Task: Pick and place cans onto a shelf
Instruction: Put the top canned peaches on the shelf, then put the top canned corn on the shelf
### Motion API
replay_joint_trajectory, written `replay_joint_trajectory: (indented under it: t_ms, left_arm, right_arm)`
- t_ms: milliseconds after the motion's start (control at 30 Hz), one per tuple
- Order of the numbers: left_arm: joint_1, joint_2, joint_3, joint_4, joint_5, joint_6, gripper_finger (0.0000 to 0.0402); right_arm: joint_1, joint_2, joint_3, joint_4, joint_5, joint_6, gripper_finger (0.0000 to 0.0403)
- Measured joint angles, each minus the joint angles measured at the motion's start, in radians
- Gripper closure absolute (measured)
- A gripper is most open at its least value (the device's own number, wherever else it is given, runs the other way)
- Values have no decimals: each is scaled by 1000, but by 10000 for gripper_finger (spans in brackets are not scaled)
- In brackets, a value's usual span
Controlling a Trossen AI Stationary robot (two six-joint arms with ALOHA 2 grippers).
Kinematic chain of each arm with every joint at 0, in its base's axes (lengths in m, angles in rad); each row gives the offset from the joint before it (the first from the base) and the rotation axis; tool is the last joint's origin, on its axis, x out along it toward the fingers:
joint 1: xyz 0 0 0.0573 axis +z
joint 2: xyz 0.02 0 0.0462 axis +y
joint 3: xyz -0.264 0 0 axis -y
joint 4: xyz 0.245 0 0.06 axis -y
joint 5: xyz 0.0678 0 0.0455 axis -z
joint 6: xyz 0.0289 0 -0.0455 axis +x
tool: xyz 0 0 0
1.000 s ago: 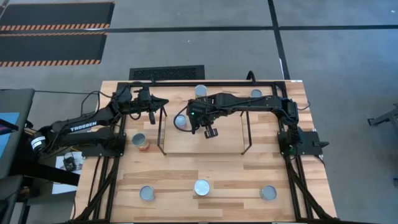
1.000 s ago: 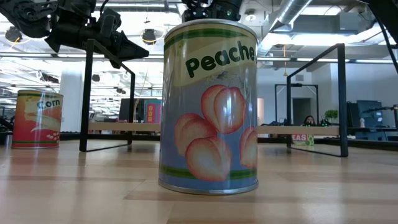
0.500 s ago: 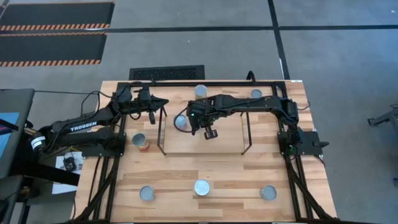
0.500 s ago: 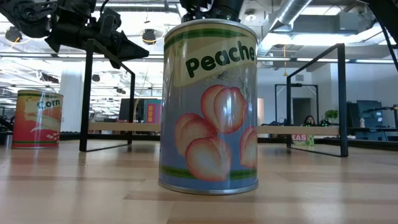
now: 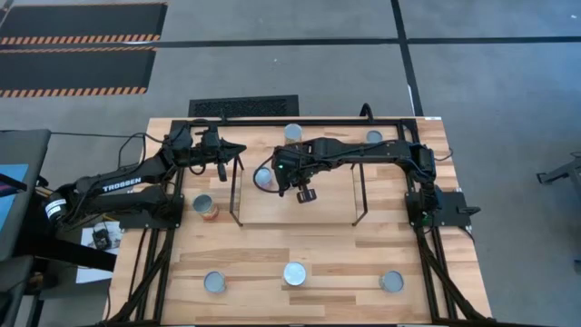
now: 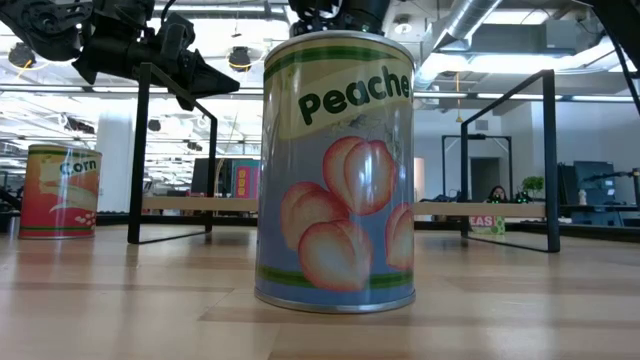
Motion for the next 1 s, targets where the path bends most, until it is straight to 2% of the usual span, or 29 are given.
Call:
replay_joint_trajectory:
  t_ms: [200, 300, 400, 533, 633, 700, 833, 1000]
  left_arm:
    - [0, 0, 0, 0, 0, 1, 401]
    - [0, 0, 2, -2, 0, 19, 401]
    - [0, 0, 18, -7, 4, 23, 401]
    - [0, 0, 39, -8, 19, 30, 401]
    - [0, 5, 62, -31, 18, 46, 401]
    - [0, 6, 77, -75, 19, 62, 401]
    - [0, 6, 84, -101, 19, 77, 401]
    - [0, 6, 84, -114, 19, 65, 401]
  right_arm:
    - [10, -12, 4, 21, 2, 0, 319]
    - [11, -10, 48, -37, 5, 2, 312]
    - [16, -21, 111, -110, 7, 3, 331]
    - [10, -116, 100, -138, -2, 31, 389]
    - [-12, -231, -1, -80, -5, 89, 390]
    - [-27, -319, -111, 36, -7, 100, 393]
    - [-68, -501, -382, 323, -65, 115, 396]
    - [-152, -677, -710, 729, -85, 133, 397]
